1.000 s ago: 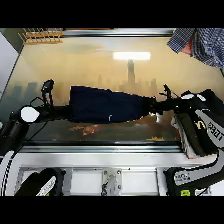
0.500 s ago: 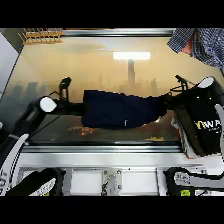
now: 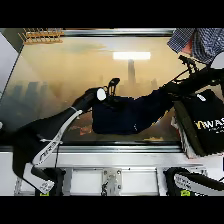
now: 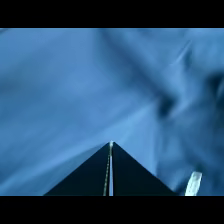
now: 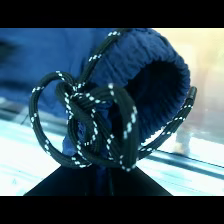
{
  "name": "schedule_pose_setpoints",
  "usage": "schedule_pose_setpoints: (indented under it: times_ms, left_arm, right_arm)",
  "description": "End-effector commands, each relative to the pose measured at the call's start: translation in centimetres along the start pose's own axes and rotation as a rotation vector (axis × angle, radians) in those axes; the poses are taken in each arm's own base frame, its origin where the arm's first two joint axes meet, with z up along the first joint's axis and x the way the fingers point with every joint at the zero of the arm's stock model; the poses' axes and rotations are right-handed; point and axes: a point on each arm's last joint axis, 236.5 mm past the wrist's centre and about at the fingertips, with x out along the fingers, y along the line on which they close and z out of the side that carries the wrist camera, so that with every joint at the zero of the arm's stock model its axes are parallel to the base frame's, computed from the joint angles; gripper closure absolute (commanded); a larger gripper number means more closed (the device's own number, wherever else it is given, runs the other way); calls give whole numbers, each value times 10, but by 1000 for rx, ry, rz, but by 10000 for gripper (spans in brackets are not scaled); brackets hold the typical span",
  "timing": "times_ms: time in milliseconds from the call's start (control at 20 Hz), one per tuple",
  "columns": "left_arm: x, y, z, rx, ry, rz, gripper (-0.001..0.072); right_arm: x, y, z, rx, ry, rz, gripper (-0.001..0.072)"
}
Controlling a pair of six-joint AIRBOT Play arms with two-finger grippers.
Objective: Fold the clothes and pants, and hang the long-sleeved shirts on hangers.
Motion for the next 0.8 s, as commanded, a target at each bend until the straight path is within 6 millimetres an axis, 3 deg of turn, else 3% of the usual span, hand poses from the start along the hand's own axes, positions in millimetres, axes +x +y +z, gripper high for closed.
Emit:
schedule_pose_setpoints:
  times_ms: [0, 200, 350, 450, 600, 750]
  left_arm:
    - [44, -30, 2, -26, 39, -79, 703]
    - [67, -45, -2, -58, 88, -135, 703]
    - [67, -48, -1, -50, 86, -136, 703]
    - [54, -47, 9, -53, 65, -142, 703]
    - [17, -39, 30, -45, 31, -144, 703]
    - [-23, -11, 44, 8, 3, -61, 703]
  right_arm:
    - [-8, 36, -6, -86, 10, 1, 685]
    - [-4, 58, -10, -152, 21, 9, 685]
    - [-2, 64, -12, -169, 26, 12, 686]
    - [-1, 65, -12, -170, 26, 12, 685]
    - [-1, 65, -11, -171, 22, 12, 686]
    - [-1, 67, -7, -161, 3, 14, 685]
